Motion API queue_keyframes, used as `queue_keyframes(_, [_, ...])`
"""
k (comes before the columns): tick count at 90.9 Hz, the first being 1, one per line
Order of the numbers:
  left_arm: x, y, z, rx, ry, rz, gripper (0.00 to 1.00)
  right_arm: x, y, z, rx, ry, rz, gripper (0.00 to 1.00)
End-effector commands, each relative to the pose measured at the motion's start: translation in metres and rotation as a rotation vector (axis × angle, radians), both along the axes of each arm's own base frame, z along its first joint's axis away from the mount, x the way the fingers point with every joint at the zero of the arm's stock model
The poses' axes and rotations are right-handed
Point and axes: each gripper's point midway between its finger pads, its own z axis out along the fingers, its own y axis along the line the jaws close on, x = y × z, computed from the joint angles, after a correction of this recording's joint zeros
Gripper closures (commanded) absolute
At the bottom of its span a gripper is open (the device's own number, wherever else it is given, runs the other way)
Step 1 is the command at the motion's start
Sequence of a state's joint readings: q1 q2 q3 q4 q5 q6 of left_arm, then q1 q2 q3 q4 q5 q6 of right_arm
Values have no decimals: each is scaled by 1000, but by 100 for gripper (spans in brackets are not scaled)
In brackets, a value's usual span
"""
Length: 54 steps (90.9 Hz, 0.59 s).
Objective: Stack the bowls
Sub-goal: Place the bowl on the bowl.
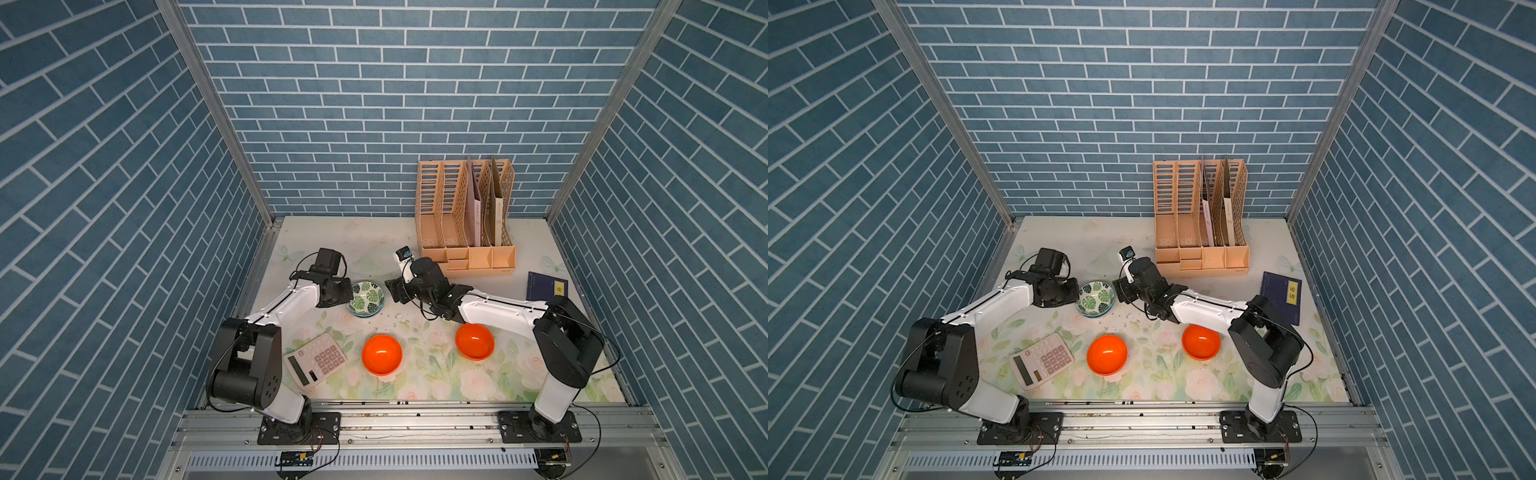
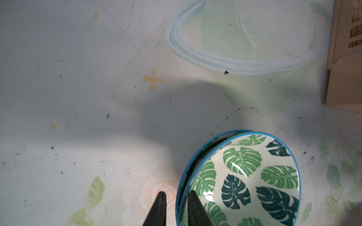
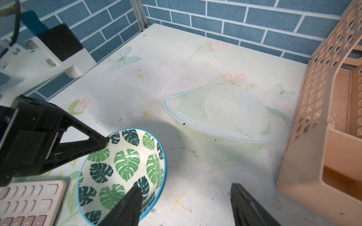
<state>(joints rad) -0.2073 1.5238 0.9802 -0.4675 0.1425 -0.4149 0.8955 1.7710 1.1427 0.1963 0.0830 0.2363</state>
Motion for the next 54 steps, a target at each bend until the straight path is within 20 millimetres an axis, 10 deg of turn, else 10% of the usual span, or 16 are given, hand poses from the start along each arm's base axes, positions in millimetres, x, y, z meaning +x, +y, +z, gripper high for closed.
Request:
queue_keyframes(1, [12, 0, 38, -19, -91, 14, 71, -1, -5, 14, 19, -25, -5, 24])
queue_keyframes(22, [25, -3, 94, -43, -192, 15, 67, -15, -13, 17, -9, -7, 18, 23])
queue_keyframes(39, [32, -5, 112, -57, -239, 29, 55, -69, -34, -1, -120, 92, 111, 22])
queue_keyframes(54, [39, -11, 111, -32, -282, 36, 1, -121, -46, -20, -179, 201, 179, 21])
